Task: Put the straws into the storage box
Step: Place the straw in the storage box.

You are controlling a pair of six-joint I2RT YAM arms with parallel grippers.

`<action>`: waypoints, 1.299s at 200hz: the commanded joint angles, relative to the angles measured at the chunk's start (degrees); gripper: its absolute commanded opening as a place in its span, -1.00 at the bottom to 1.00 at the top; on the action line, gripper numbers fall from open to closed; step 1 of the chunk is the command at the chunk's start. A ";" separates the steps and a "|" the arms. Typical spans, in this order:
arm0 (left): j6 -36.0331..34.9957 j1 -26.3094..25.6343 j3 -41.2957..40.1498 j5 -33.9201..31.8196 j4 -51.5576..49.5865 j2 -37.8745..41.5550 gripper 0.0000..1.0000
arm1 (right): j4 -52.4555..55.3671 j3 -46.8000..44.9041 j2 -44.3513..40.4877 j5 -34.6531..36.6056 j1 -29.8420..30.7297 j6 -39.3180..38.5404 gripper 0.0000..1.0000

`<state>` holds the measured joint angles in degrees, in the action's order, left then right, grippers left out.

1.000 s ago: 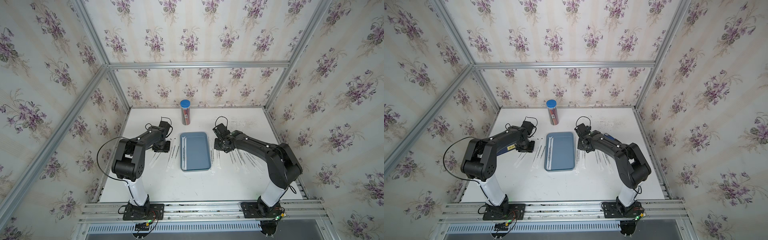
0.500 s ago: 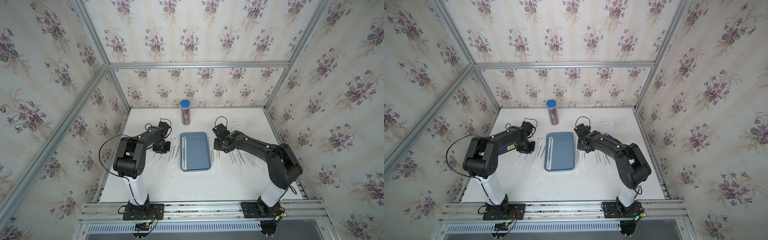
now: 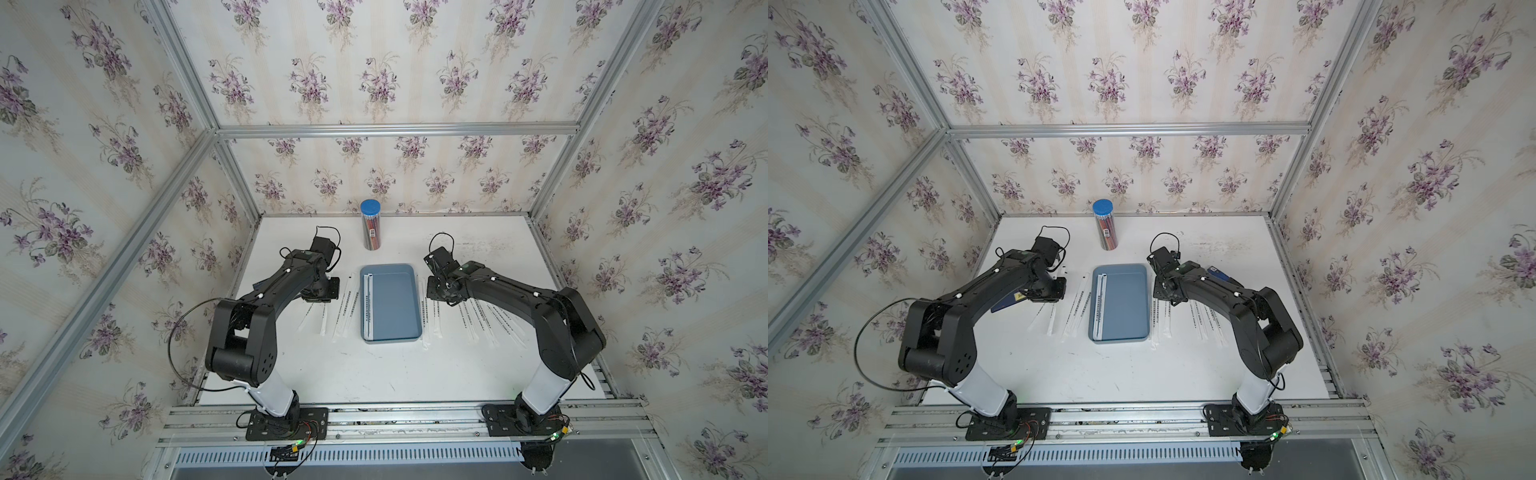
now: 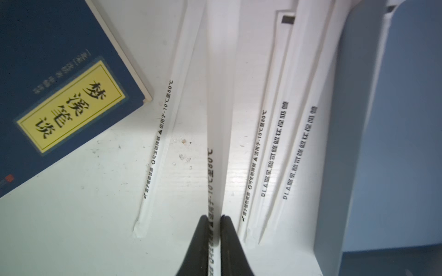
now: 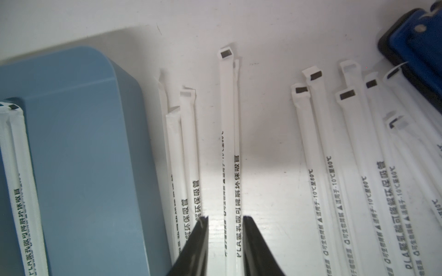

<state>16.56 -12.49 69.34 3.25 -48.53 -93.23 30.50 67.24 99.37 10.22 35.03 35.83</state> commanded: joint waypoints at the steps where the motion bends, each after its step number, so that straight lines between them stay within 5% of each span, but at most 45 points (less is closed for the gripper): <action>1: 3.35 -3.06 1.97 4.12 -3.80 3.30 -0.79 | -0.44 0.61 -0.54 0.59 0.05 0.20 -0.41; 48: 17.22 -14.87 8.57 6.63 -4.17 3.49 -1.00 | 0.29 2.08 -0.78 0.67 -0.20 1.10 -0.41; 97: 23.14 -23.46 11.45 3.68 -0.36 -7.43 -1.00 | -0.27 2.50 -1.24 0.44 -0.96 1.61 -0.41; 174: 21.26 -22.77 18.15 -1.40 -1.46 -18.38 -1.00 | -0.62 1.04 -2.07 1.16 -0.98 1.61 -0.41; 260: 21.27 -21.45 14.69 -1.31 2.45 -20.43 -1.00 | -1.16 1.14 -1.37 0.87 -0.93 1.69 -0.42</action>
<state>38.28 -34.46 83.64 2.55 -47.42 -112.84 29.80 68.25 97.80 10.85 34.09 37.50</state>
